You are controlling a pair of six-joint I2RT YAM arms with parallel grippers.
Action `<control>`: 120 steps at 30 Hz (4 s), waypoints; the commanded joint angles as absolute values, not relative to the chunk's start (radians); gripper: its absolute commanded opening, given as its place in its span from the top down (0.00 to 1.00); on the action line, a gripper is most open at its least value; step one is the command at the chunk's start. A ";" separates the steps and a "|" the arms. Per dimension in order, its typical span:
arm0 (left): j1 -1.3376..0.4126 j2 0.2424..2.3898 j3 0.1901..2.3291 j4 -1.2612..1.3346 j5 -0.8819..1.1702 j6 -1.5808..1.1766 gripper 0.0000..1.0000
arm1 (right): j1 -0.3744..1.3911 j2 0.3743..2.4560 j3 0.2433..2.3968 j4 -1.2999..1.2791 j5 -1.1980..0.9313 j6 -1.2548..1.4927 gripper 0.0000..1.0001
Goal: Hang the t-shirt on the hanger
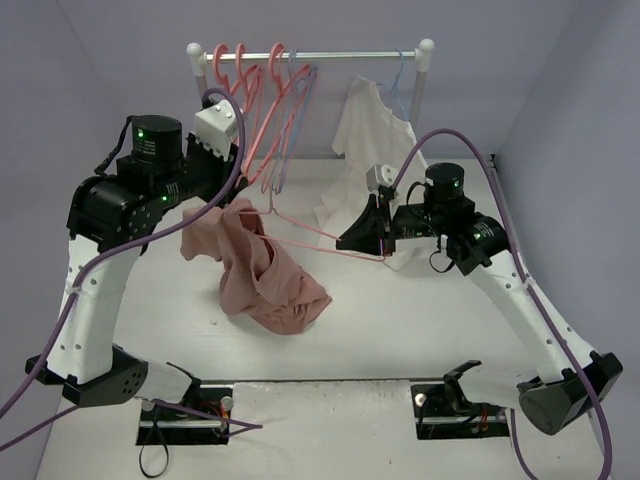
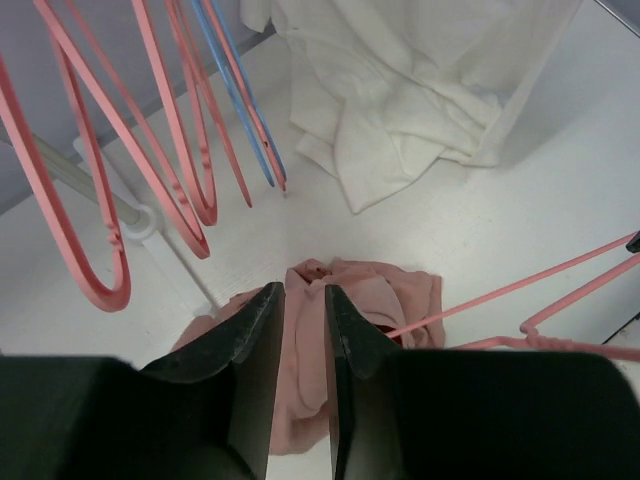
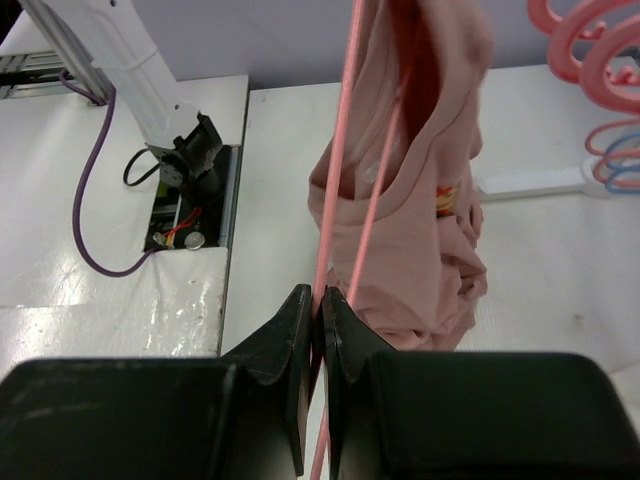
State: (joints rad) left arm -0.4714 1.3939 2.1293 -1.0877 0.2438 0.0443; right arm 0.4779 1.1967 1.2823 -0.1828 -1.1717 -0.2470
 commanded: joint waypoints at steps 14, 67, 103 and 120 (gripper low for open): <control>-0.426 1.342 2.056 -0.879 -0.128 -0.089 0.71 | 0.469 1.277 1.262 -0.089 -1.258 -0.242 1.00; 0.247 1.442 0.828 -0.187 -0.158 -0.341 0.55 | 0.525 1.042 1.038 0.020 -0.926 -0.077 1.00; 0.112 1.325 1.533 -0.793 0.011 -0.253 1.00 | 0.623 1.228 1.263 0.025 -0.924 -0.098 1.00; -0.060 1.336 1.672 -1.037 -0.163 -0.169 1.00 | 0.676 1.285 1.264 0.132 -0.795 -0.047 1.00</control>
